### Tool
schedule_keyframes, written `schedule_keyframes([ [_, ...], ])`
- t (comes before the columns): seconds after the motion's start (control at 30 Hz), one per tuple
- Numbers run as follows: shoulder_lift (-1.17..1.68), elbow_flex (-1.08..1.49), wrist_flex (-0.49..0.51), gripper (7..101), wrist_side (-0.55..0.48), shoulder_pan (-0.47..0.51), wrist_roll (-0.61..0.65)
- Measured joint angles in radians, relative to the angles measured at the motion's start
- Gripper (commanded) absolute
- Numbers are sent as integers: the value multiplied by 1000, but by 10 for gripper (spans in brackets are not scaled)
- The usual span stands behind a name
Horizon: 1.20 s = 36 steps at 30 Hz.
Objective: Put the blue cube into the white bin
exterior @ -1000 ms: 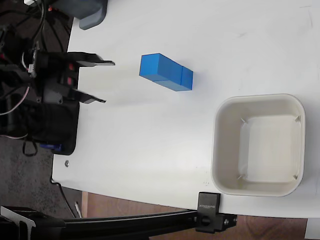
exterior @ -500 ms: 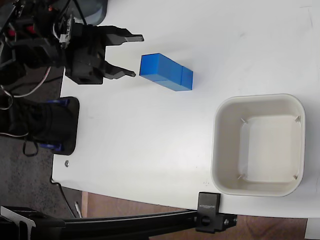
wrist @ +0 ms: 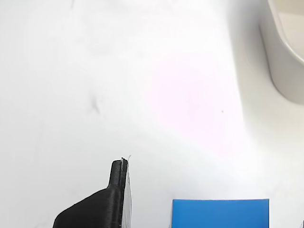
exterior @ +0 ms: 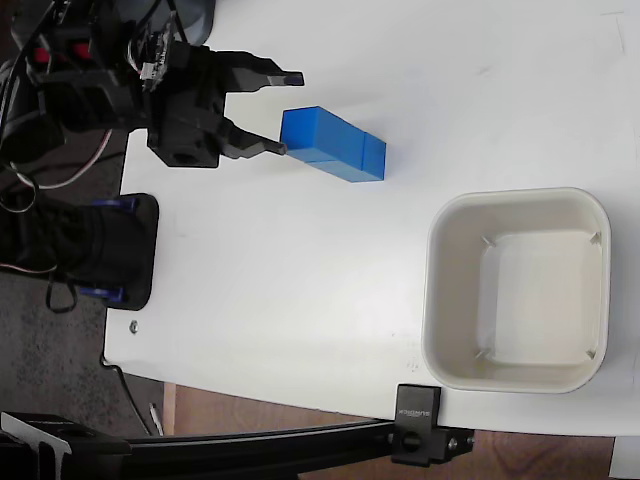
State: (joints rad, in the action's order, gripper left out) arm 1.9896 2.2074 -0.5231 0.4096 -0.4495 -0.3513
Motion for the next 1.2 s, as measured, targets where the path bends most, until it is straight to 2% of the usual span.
schedule_keyframes([
  [1.2, 5, 132, 149, 1003, -40, 21, -23],
])
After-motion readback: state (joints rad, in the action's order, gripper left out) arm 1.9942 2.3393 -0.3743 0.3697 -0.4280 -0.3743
